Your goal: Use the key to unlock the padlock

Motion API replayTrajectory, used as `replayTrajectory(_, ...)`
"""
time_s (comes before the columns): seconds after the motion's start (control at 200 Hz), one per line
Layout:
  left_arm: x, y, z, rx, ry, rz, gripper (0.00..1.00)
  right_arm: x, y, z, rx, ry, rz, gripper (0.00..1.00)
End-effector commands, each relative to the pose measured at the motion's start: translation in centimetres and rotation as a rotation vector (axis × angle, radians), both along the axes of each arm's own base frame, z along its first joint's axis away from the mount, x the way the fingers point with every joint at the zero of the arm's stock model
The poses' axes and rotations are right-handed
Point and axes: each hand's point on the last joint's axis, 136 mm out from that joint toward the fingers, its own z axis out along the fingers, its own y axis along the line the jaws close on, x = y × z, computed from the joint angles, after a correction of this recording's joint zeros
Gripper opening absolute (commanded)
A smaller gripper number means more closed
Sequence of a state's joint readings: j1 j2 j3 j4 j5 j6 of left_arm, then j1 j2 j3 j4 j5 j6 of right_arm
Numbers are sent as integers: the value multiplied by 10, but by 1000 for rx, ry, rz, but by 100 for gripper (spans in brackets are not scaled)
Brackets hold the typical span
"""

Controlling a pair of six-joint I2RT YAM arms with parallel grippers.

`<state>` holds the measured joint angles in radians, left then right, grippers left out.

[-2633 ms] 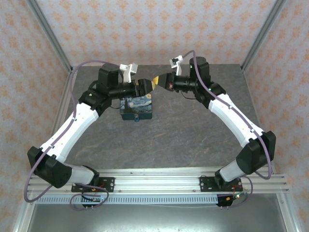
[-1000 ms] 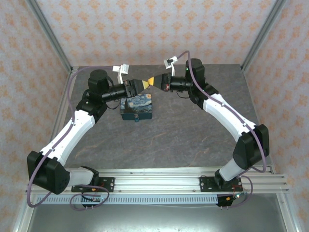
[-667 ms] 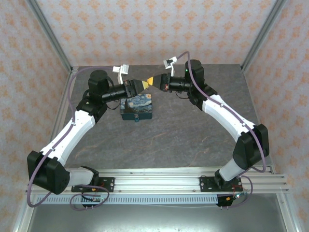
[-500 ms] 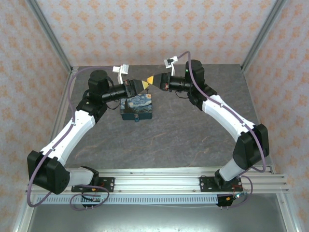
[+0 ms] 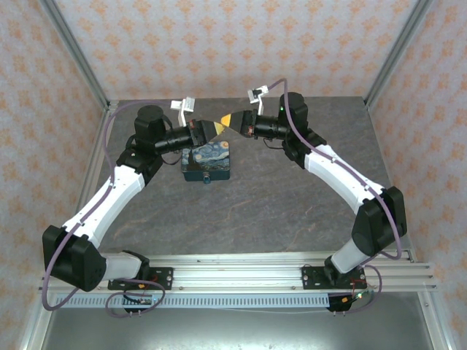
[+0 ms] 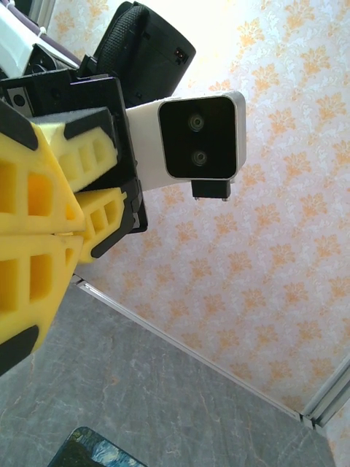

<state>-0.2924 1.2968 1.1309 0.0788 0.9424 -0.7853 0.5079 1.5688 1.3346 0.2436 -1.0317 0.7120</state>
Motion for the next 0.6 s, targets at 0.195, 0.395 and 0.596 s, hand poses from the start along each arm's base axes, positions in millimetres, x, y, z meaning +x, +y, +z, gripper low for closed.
replayTrajectory(0.195, -6, 1, 9, 12, -53, 4, 0, -3, 0, 13, 32, -40, -23, 0)
replayTrajectory(0.395, -11, 15, -10, 149, -36, 52, 0, 5, -10, 9, 6, -8, -121, 42)
replayTrajectory(0.596, -18, 41, -32, 279, -19, 115, 0, 15, -20, -11, -78, 61, -219, 62)
